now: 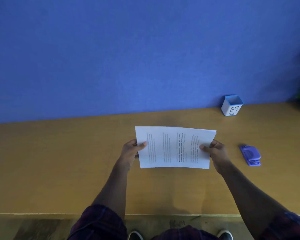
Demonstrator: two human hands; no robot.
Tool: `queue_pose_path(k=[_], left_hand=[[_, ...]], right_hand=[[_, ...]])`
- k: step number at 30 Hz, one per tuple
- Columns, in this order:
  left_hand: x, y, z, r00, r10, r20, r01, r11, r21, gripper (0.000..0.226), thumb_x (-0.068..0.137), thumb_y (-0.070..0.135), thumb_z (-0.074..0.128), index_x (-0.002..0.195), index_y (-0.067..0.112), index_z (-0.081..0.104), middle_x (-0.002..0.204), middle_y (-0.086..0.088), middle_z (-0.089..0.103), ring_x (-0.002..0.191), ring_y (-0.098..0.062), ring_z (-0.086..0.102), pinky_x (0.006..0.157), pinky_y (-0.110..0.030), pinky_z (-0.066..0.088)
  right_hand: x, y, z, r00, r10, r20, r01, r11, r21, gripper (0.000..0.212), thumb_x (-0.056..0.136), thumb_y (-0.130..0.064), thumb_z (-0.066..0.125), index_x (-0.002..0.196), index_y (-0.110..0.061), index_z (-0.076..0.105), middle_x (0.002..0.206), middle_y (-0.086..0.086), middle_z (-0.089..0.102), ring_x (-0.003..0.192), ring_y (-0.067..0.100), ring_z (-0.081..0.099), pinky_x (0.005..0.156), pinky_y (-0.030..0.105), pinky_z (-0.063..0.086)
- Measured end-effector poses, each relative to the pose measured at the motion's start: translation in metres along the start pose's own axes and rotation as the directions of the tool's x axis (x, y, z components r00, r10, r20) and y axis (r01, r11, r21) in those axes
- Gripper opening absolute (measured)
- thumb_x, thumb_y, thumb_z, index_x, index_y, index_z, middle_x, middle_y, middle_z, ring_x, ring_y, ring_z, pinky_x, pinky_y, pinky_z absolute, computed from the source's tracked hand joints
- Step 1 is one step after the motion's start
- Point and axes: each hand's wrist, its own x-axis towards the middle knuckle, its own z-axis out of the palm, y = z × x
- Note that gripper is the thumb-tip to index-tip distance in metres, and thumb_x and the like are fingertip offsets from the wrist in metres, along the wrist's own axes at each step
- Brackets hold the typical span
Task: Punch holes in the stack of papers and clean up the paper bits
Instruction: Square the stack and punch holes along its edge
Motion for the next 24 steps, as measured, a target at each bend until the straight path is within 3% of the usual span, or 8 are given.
queue_pose_path(k=[3, 7, 10, 12, 17, 19, 22, 24], left_hand=[[-0.003, -0.005, 0.007, 0.999, 0.002, 0.043, -0.004, 0.999, 0.049, 0.034, 0.072, 0.01, 0.091, 0.104, 0.01, 0.078, 0.106, -0.007, 0.08, 0.101, -0.031, 0.076, 0.078, -0.037, 0.06], [-0.009, -0.004, 0.013, 0.996, 0.057, 0.065, -0.058, 0.998, 0.008, 0.052, 0.061, 0.012, 0.092, 0.109, 0.004, 0.076, 0.112, -0.012, 0.078, 0.103, -0.03, 0.074, 0.091, -0.043, 0.057], [-0.008, -0.003, 0.014, 0.992, 0.072, 0.1, -0.07, 0.997, -0.018, 0.051, 0.062, 0.01, 0.091, 0.109, 0.002, 0.075, 0.113, -0.014, 0.077, 0.105, -0.031, 0.073, 0.094, -0.044, 0.056], [-0.008, -0.003, 0.015, 0.991, 0.07, 0.113, -0.069, 0.998, -0.013, 0.049, 0.064, 0.008, 0.092, 0.109, 0.002, 0.076, 0.113, -0.014, 0.077, 0.107, -0.031, 0.073, 0.095, -0.045, 0.056], [-0.01, -0.019, 0.013, 0.999, 0.029, 0.034, -0.033, 0.989, 0.146, 0.039, 0.072, -0.003, 0.089, 0.109, 0.002, 0.076, 0.112, -0.013, 0.078, 0.109, -0.034, 0.073, 0.095, -0.051, 0.058], [-0.011, -0.023, 0.011, 1.0, 0.016, -0.005, -0.014, 0.984, 0.176, 0.037, 0.073, -0.005, 0.087, 0.107, 0.001, 0.077, 0.111, -0.014, 0.077, 0.109, -0.034, 0.072, 0.097, -0.052, 0.057], [-0.01, -0.017, 0.006, 0.999, 0.039, 0.032, -0.044, 0.983, 0.175, 0.03, 0.073, 0.003, 0.089, 0.1, 0.013, 0.08, 0.105, -0.004, 0.08, 0.099, -0.02, 0.077, 0.085, -0.038, 0.06], [-0.009, -0.012, 0.005, 0.997, 0.047, 0.054, -0.056, 0.984, 0.167, 0.029, 0.074, 0.005, 0.089, 0.101, 0.013, 0.08, 0.104, -0.004, 0.08, 0.095, -0.018, 0.077, 0.085, -0.036, 0.059]], right_hand=[[0.0, 0.001, 0.001, 0.999, 0.014, 0.043, -0.011, 0.998, -0.057, 0.022, 0.083, 0.006, 0.071, 0.104, 0.0, 0.072, 0.108, 0.026, 0.073, 0.087, 0.036, 0.071, 0.082, 0.055, 0.058], [-0.002, -0.01, 0.002, 0.978, 0.027, 0.209, 0.001, 0.992, -0.13, 0.03, 0.076, -0.002, 0.08, 0.105, -0.007, 0.075, 0.111, 0.019, 0.075, 0.091, 0.032, 0.075, 0.073, 0.04, 0.062], [-0.003, -0.014, 0.003, 0.957, 0.012, 0.29, 0.043, 0.982, -0.182, 0.042, 0.068, -0.012, 0.087, 0.108, -0.01, 0.076, 0.111, 0.013, 0.076, 0.099, 0.028, 0.074, 0.077, 0.039, 0.061], [-0.004, -0.012, 0.006, 0.96, -0.001, 0.28, 0.053, 0.983, -0.178, 0.041, 0.069, -0.013, 0.087, 0.108, -0.012, 0.076, 0.11, 0.011, 0.076, 0.099, 0.026, 0.074, 0.08, 0.04, 0.061], [-0.009, 0.006, 0.005, 0.986, 0.041, 0.164, 0.001, 0.968, -0.251, 0.022, 0.072, -0.007, 0.088, 0.089, -0.019, 0.08, 0.095, 0.003, 0.08, 0.085, 0.02, 0.077, 0.06, 0.024, 0.059], [-0.011, 0.011, 0.003, 0.988, 0.03, 0.151, 0.005, 0.975, -0.224, 0.025, 0.073, -0.003, 0.086, 0.092, -0.018, 0.079, 0.097, 0.004, 0.08, 0.086, 0.019, 0.077, 0.062, 0.026, 0.059], [-0.01, 0.006, 0.003, 0.989, -0.049, 0.137, 0.068, 0.988, -0.138, 0.026, 0.076, 0.002, 0.082, 0.095, -0.016, 0.079, 0.098, 0.006, 0.079, 0.089, 0.02, 0.076, 0.07, 0.031, 0.061], [-0.008, 0.002, 0.003, 0.986, -0.083, 0.144, 0.097, 0.99, -0.099, 0.028, 0.075, 0.001, 0.083, 0.098, -0.014, 0.078, 0.1, 0.008, 0.079, 0.09, 0.019, 0.076, 0.071, 0.029, 0.06]])
